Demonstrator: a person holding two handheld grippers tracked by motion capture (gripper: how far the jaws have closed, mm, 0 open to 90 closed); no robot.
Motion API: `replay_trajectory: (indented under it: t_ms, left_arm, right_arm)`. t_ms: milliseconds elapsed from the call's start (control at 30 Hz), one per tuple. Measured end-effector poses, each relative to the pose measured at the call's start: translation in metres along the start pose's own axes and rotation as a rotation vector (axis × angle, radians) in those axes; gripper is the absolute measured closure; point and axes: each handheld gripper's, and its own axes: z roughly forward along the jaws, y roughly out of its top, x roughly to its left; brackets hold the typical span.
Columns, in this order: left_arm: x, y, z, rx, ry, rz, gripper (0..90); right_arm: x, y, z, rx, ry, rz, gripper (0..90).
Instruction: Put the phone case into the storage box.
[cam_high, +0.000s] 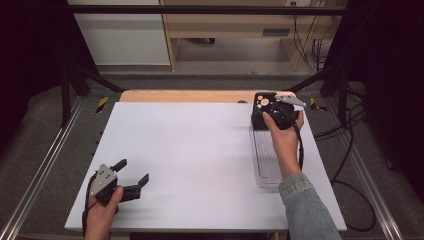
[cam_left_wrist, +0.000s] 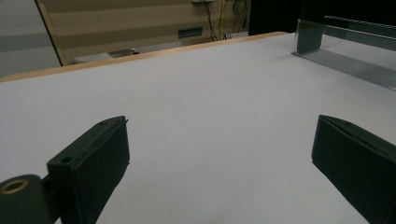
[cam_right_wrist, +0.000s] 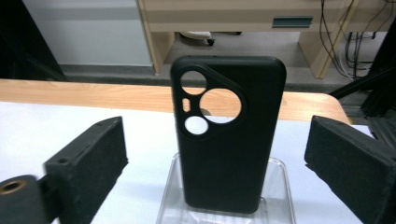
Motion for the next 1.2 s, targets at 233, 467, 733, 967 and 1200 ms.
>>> replay_trajectory:
  t_ms: [233,467,733,967,1200]
  left_arm:
    - [0.000,0.000,-0.001,-0.011,-0.003,0.007,4.3]
    - [0.001,0.002,-0.002,-0.032,-0.005,-0.006,4.3]
    - [0.005,0.007,-0.003,-0.079,-0.029,0.022,4.1]
    - [0.024,0.011,-0.009,-0.130,0.018,0.026,4.0]
    - [0.035,0.007,-0.013,-0.141,0.024,0.005,3.4]
  right_arm:
    - [0.003,0.010,-0.014,-0.018,0.033,0.020,7.0]
    - [0.002,0.017,-0.027,-0.020,0.062,0.010,6.2]
    - [-0.002,0.017,-0.032,-0.009,0.068,0.008,5.9]
    - [-0.008,0.017,-0.038,-0.009,0.062,-0.030,7.1]
    - [-0.019,0.016,-0.051,-0.055,0.068,-0.040,6.5]
